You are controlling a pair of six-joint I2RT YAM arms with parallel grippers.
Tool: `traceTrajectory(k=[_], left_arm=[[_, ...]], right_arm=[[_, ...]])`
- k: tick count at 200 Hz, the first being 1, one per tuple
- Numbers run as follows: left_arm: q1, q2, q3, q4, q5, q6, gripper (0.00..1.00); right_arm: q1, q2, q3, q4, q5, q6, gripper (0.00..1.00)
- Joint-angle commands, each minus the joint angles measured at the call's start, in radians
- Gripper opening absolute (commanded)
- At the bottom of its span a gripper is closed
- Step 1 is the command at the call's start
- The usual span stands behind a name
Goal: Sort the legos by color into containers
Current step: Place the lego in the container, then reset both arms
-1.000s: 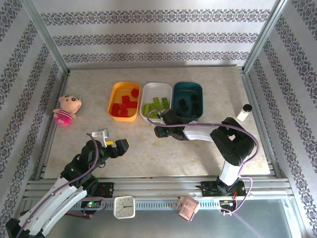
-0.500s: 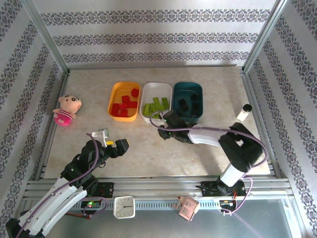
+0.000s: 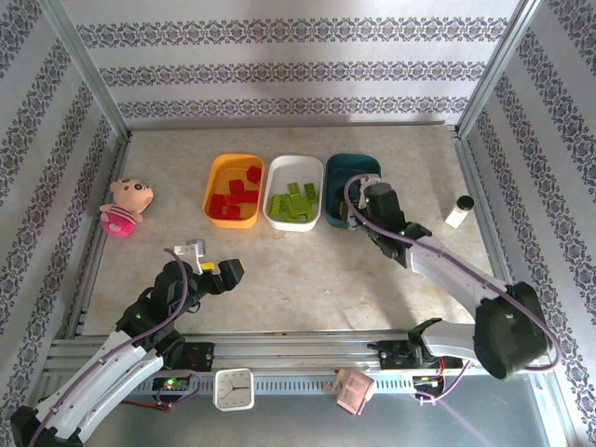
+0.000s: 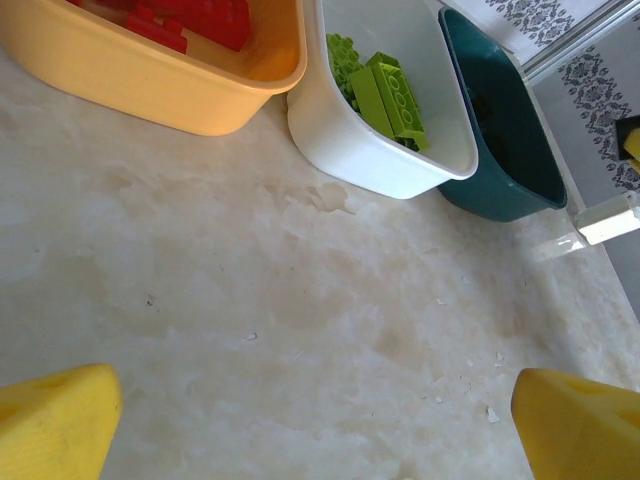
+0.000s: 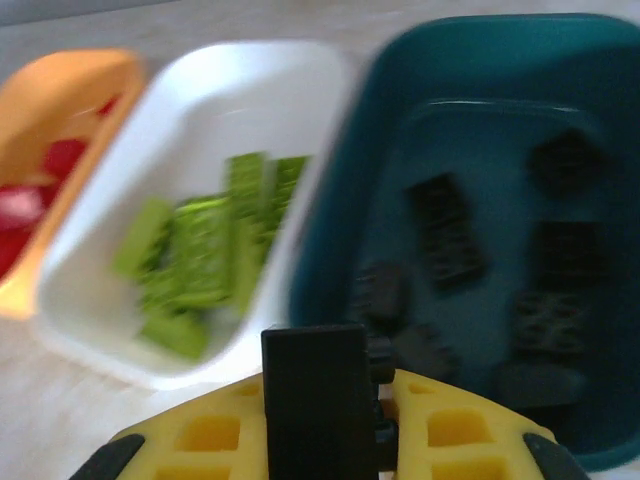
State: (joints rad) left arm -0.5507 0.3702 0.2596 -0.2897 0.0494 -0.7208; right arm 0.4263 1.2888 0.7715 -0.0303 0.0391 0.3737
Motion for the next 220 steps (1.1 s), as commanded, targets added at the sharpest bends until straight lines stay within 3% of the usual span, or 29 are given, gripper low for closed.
traceTrajectory(k=[1,16,33,58,67,99,122,170,220], left_arm=[[-0.006,0.0,0.019,0.043,0.013,-0.017,1.0],[-0.005,-0.001,0.031,0.028,0.012,-0.014,1.0],[-0.005,-0.002,0.042,0.019,0.01,-0.01,1.0],[-0.005,-0.001,0.052,0.018,0.007,-0.011,1.0],[-0.005,-0.001,0.058,0.019,0.003,-0.007,1.0],[-0.005,0.021,0.087,0.029,-0.027,0.017,1.0],[-0.004,0.084,0.139,0.039,-0.089,0.066,1.0],[0.008,0.398,0.367,0.055,-0.295,0.299,1.0],[0.212,0.626,0.366,0.314,-0.344,0.462,1.0]], right_arm=[[-0.062,0.129,0.071,-0.034,0.019,0.036,0.17],[-0.077,0.206,0.128,-0.039,0.041,0.035,0.2],[-0.087,0.267,0.179,-0.055,0.082,0.039,0.3],[-0.101,0.298,0.221,-0.066,0.087,0.045,0.59],[-0.101,0.284,0.224,-0.064,0.079,0.042,0.66],[-0.088,0.164,0.17,-0.042,0.06,0.051,0.75],[-0.05,0.057,0.1,-0.036,0.064,0.058,0.97],[0.058,-0.093,-0.025,-0.009,0.133,0.056,0.98],[0.077,-0.142,-0.081,0.03,0.24,0.069,0.98]])
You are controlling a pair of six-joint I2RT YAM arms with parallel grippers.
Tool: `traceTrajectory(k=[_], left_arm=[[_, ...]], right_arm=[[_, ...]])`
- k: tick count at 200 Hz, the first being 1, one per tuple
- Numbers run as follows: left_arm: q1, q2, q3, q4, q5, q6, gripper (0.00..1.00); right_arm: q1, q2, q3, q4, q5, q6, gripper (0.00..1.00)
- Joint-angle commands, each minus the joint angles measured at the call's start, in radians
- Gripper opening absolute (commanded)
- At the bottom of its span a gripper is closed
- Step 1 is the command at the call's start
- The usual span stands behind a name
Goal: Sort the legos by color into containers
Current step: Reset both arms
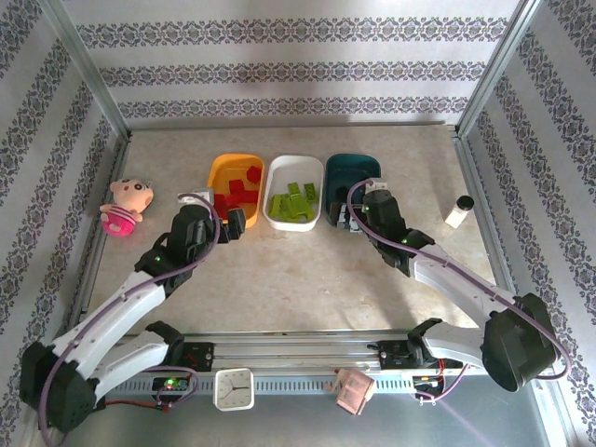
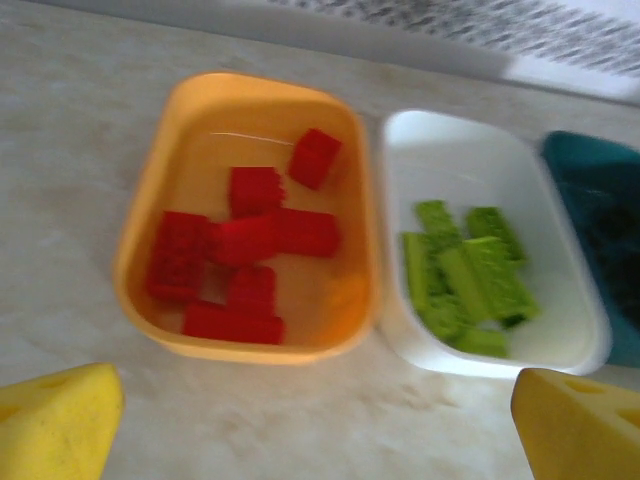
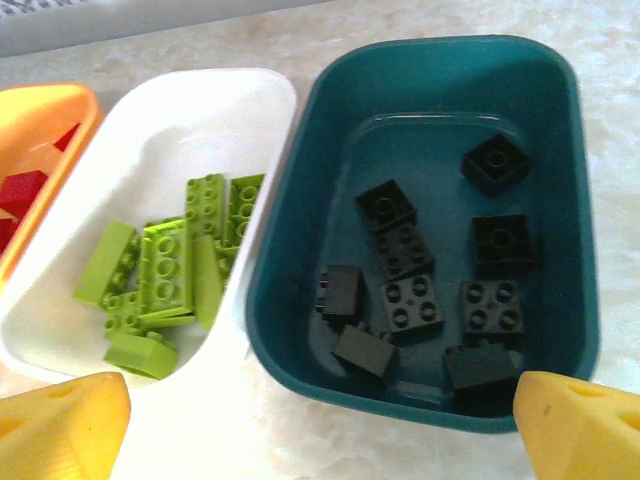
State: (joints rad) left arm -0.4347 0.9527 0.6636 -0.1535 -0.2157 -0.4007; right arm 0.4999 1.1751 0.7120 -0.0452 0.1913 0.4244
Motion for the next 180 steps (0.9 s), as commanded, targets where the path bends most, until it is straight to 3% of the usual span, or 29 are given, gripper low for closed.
traceTrajectory(k=[1,49,100,123,149,165,180], left_arm=[[0.103,0.045,-0.043,0.189,-0.078,0.146,1.0],[0.348,0.182,-0.233,0.578,-0.107,0.205,1.0],[0.355,0.446,-0.312,0.983,-0.112,0.363,1.0],[0.368,0.518,-0.319,1.073,-0.044,0.392,1.0],[0.373,0.674,-0.371,1.349,0.027,0.422,0.99],[0.399,0.617,-0.316,1.14,0.081,0.389,0.99],[0.41,0.652,-0.311,1.196,0.059,0.38,0.99]], right_arm=[[0.003,-0.029,-0.021,0.045,0.089,0.019,0.98],[0.003,-0.024,-0.04,0.066,0.106,0.021,0.98],[-0.003,-0.034,-0.046,0.08,0.123,0.008,0.98],[-0.005,-0.062,-0.055,0.083,0.146,-0.015,0.98],[-0.002,-0.086,-0.09,0.132,0.172,-0.032,0.98],[-0.002,-0.095,-0.109,0.15,0.222,-0.017,0.98],[-0.001,-0.094,-0.11,0.122,0.294,0.023,0.98]])
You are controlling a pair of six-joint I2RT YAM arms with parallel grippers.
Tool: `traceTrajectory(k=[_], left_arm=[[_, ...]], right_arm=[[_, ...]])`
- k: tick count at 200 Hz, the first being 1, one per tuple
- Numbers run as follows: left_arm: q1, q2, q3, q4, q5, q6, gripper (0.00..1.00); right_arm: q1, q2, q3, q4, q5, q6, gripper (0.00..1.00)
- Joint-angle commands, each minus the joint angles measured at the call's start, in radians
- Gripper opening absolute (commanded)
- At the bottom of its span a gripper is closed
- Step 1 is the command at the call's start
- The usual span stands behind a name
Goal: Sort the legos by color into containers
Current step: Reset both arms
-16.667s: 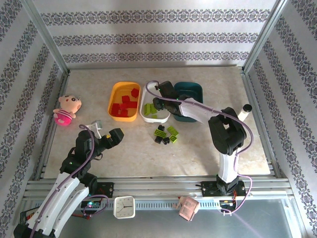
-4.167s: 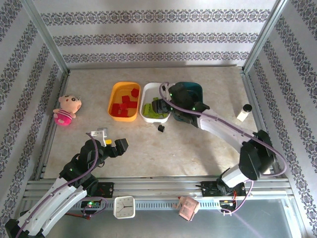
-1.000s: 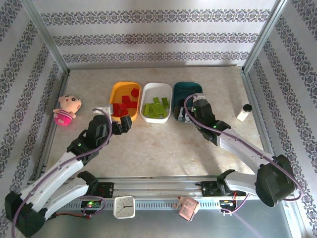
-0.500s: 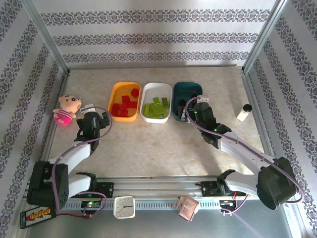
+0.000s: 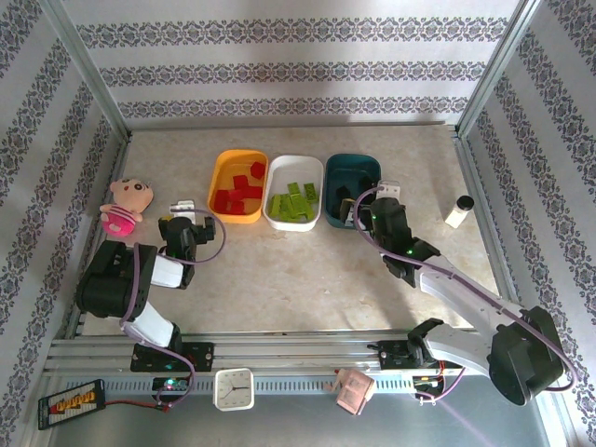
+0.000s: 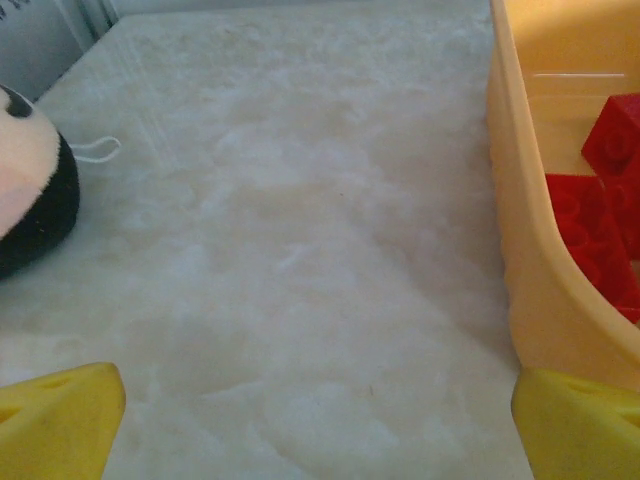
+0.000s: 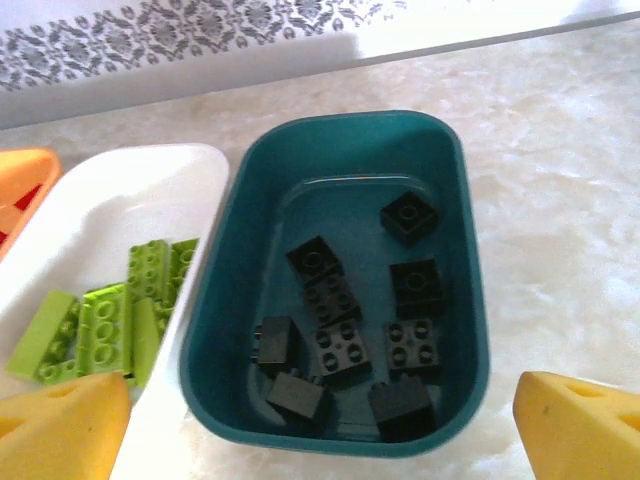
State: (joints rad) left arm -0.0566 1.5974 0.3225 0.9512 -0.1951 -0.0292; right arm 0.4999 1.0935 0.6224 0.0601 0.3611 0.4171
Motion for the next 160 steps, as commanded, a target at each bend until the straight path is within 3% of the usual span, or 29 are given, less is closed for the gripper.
traceTrajectory(k=[1,12,54,73,93,116,160], left_arm=[[0.033,0.006,0.03,0.089,0.04,0.007,0.99],[0.035,-0.014,0.042,0.024,0.026,-0.01,0.99],[0.034,-0.002,0.044,0.044,0.055,0.011,0.99],[0.034,-0.001,0.043,0.046,0.06,0.012,0.99],[0.034,-0.001,0.046,0.043,0.059,0.012,0.99],[0.034,-0.002,0.047,0.04,0.06,0.012,0.99],[0.034,-0.002,0.047,0.04,0.061,0.011,0.99]], right_arm=[[-0.001,-0.012,-0.022,0.016,0.126,0.031,0.98],[-0.007,-0.012,-0.03,0.015,0.143,0.028,0.98],[-0.073,0.017,-0.035,0.037,0.128,-0.053,0.98],[-0.119,-0.001,-0.093,0.173,0.101,-0.103,0.98],[-0.17,-0.008,-0.159,0.32,0.095,-0.254,0.98],[-0.231,0.019,-0.184,0.372,0.128,-0.367,0.98],[-0.386,0.189,-0.272,0.702,-0.085,-0.405,0.98]])
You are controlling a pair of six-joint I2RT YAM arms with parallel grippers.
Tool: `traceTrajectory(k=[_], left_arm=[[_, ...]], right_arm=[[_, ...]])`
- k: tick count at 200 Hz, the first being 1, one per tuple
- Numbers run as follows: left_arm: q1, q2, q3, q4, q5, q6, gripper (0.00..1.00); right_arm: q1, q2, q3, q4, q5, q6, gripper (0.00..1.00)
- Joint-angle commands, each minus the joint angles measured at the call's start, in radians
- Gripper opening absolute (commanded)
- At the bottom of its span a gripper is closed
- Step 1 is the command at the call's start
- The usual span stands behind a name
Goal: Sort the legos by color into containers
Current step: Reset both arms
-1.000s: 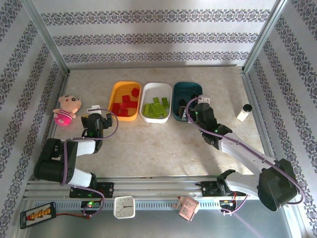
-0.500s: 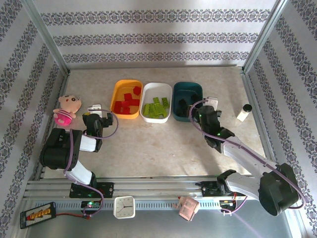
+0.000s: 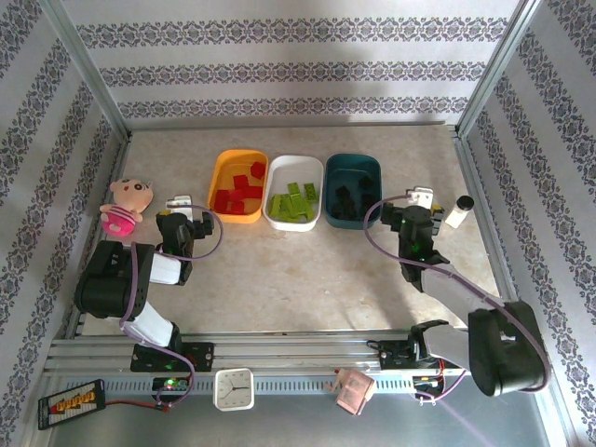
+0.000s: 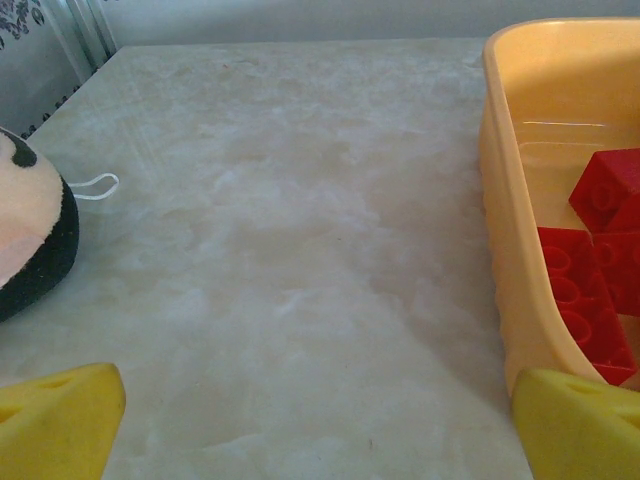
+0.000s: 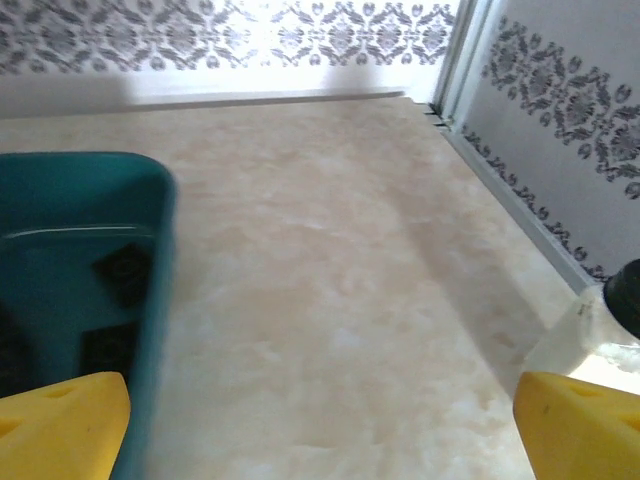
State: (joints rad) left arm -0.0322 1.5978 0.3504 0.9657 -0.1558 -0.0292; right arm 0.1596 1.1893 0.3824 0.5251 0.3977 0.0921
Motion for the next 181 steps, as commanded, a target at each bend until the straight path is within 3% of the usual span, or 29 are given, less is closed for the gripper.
traceTrajectory(k=[1,33,46,57,72,89,181], left_arm=[[0.01,-0.002,0.019,0.025,0.021,0.012,0.99],[0.009,-0.001,0.019,0.025,0.024,0.014,0.99],[0.009,-0.002,0.019,0.026,0.024,0.014,0.99],[0.009,-0.002,0.019,0.025,0.025,0.014,0.99],[0.009,-0.002,0.019,0.025,0.026,0.015,0.99],[0.009,-0.002,0.019,0.024,0.027,0.015,0.99],[0.009,-0.001,0.019,0.025,0.028,0.015,0.99]], right_arm=[[-0.046,0.097,-0.033,0.244,-0.126,-0.081,0.98],[-0.063,0.292,-0.033,0.458,-0.166,-0.095,0.98],[-0.102,0.303,-0.004,0.361,-0.221,-0.062,0.98],[-0.124,0.358,-0.029,0.498,-0.246,-0.043,0.98],[-0.126,0.321,-0.006,0.385,-0.244,-0.042,0.98],[-0.124,0.345,-0.022,0.458,-0.239,-0.043,0.98],[-0.122,0.334,-0.017,0.431,-0.237,-0.044,0.98]])
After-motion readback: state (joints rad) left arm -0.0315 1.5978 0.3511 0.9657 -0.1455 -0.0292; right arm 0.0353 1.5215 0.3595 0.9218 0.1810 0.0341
